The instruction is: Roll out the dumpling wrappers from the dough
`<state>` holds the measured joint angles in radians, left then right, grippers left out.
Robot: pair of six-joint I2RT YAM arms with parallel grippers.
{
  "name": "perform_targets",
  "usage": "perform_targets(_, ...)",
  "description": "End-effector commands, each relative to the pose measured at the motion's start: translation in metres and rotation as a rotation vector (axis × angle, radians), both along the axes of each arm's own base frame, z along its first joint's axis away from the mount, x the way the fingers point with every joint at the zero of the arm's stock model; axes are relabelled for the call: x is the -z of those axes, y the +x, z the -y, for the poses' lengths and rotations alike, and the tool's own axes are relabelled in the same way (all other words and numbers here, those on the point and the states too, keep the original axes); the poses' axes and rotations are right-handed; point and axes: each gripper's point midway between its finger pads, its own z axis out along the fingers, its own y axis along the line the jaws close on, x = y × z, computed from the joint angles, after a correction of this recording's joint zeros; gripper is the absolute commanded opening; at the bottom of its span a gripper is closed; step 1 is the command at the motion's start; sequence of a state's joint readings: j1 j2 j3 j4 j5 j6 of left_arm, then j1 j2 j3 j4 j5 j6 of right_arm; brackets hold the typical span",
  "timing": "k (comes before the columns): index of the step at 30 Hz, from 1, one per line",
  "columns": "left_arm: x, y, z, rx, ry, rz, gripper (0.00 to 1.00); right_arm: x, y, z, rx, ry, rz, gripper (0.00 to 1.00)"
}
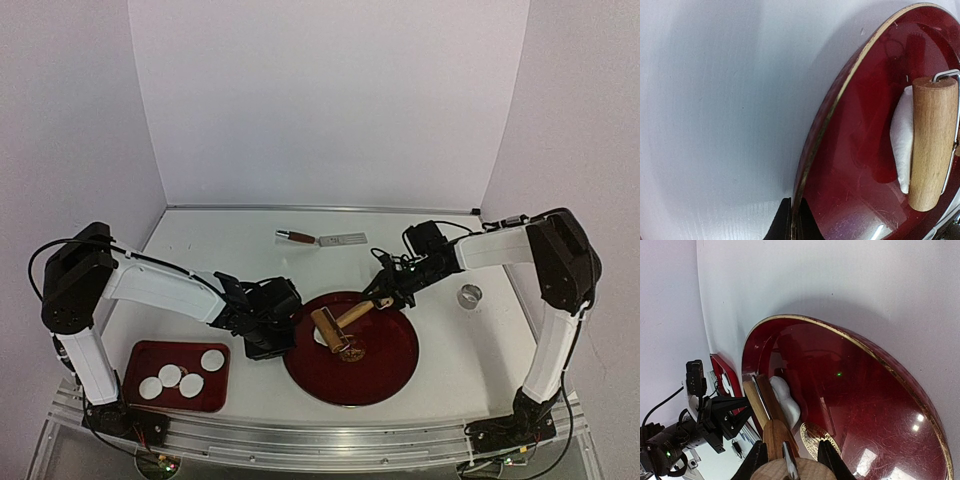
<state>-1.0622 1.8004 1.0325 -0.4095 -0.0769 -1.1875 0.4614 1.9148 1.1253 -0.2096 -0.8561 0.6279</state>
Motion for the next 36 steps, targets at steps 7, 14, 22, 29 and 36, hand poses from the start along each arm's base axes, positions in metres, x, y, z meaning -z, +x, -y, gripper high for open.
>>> perform_targets(7,0.001,-0.007,-0.018,-0.034,0.055,-0.028,0.0,0.09,-0.013,0.079,0.085,-0.533,-0.019,0.0)
perform_targets(14,0.002,-0.008,-0.019,-0.035,0.049,-0.032,0.0,0.092,-0.011,0.085,0.089,-0.605,0.012,0.0)
perform_targets(22,0.004,-0.012,-0.026,-0.044,0.047,-0.038,0.0,0.097,-0.013,0.107,0.113,-0.74,0.002,0.0)
perform_targets(29,-0.001,-0.012,-0.026,-0.036,0.025,-0.023,0.0,0.088,-0.009,0.123,0.122,-0.856,0.051,0.0)
perform_targets(36,0.0,-0.01,-0.013,0.019,0.021,-0.016,0.0,0.103,-0.021,0.111,0.029,-0.947,0.062,0.0)
